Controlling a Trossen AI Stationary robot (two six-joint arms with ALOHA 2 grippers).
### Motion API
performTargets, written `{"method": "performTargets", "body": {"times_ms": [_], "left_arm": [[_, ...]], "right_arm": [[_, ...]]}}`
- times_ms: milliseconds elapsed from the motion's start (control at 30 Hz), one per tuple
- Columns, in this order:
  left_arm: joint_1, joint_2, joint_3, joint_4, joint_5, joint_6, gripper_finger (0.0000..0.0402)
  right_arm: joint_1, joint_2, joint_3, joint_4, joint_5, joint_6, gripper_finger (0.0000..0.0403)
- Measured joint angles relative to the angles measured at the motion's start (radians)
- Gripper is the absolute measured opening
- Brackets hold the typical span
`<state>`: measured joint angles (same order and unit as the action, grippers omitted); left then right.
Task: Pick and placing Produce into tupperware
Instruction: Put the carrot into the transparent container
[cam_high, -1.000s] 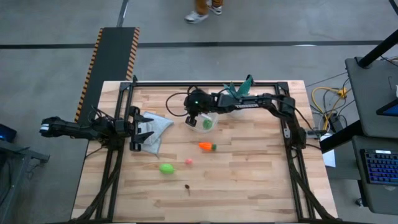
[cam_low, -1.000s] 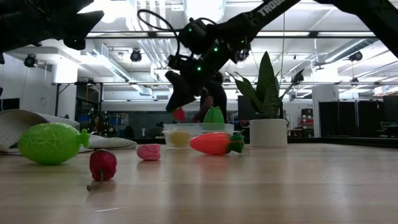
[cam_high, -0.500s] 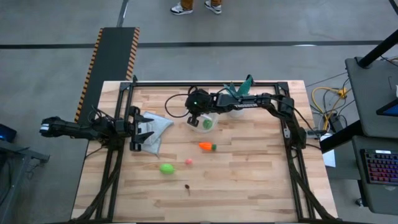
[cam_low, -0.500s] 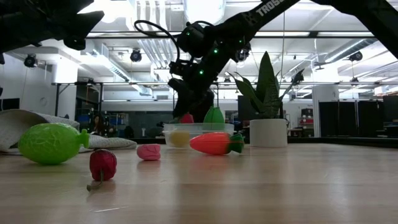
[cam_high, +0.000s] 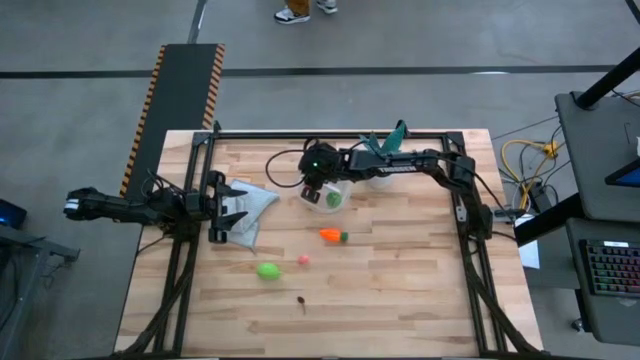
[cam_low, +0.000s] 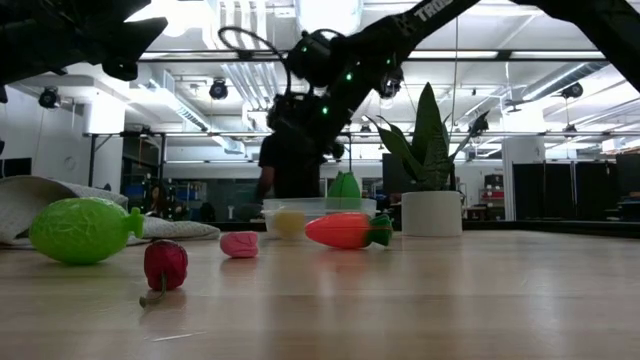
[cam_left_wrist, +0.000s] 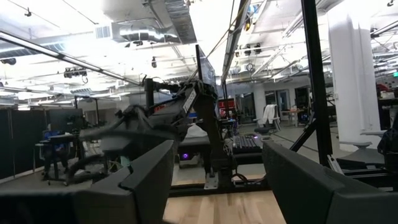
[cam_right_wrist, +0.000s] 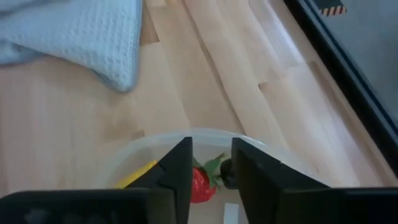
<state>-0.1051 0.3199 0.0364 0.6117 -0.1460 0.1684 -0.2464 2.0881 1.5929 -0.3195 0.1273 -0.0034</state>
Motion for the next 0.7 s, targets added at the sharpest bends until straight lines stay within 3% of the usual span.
{"method": "performTargets", "body": {"times_ms": [267, 500, 700], "left_arm": [[0.000, 0.000, 0.000, 0.000, 0.000, 0.000, 0.0231], [0.000, 0.000, 0.000, 0.000, 0.000, 0.000, 0.0231], [0.000, 0.000, -0.001, 0.000, 0.000, -0.003, 0.0231]], "right_arm": [[0.077, -0.149, 0.000, -0.004, -0.003, -0.019, 0.0114], [0.241, -0.317, 0.000, -0.048, 0.000, -0.086, 0.0105], [0.369, -0.391, 0.000, -0.189, 0.028, -0.119, 0.0107]]}}
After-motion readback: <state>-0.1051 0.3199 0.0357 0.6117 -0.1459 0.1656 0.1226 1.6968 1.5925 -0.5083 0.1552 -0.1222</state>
